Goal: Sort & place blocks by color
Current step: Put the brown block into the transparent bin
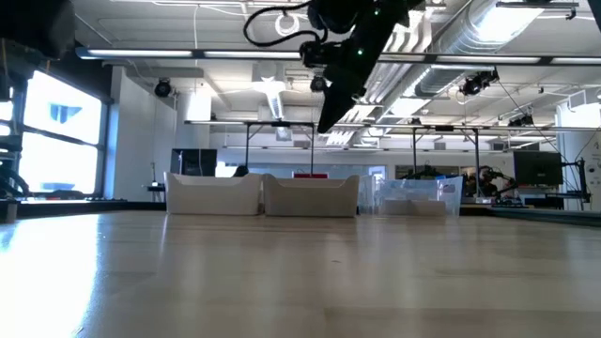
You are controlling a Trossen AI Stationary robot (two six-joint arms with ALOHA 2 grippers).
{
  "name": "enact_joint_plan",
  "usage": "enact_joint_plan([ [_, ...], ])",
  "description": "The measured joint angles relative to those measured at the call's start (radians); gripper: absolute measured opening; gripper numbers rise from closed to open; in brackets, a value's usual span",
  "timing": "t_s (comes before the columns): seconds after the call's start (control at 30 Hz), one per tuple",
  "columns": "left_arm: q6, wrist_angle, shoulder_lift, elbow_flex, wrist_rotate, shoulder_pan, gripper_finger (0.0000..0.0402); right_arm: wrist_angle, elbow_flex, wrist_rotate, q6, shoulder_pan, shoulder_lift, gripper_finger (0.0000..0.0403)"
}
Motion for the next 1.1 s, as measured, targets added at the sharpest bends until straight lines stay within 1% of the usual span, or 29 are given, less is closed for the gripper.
enact_joint_plan([
  [0.3,0.26,0.062,-0.084,0.0,-0.012,0.137,0.0107,-0.156,0.0,0.034,-0.004,0.094,-0.049,0.0179],
  [0.63,0.523,0.173,-0.178,0.0,-0.019,0.299,0.0107,-0.251,0.0,0.038,0.0,0.227,-0.071,0.0179],
  [0.83,0.627,0.213,-0.254,0.0,-0.019,0.364,0.011,-0.248,0.0,0.042,0.018,0.31,-0.1,0.0179],
  [0.93,0.664,0.25,-0.292,0.0,-0.019,0.391,0.0108,-0.241,0.0,0.069,0.054,0.351,-0.126,0.0179],
  [1.0,0.688,0.263,-0.319,0.0,-0.024,0.408,0.0109,-0.223,0.0,0.093,0.053,0.379,-0.14,0.0179],
  [1.07,0.711,0.324,-0.333,0.002,-0.024,0.422,0.011,-0.201,0.0,0.101,0.044,0.406,-0.151,0.0179],
  [1.1,0.723,0.326,-0.345,0.0,-0.024,0.43,0.011,-0.182,0.0,0.1,0.03,0.417,-0.157,0.0179],
])
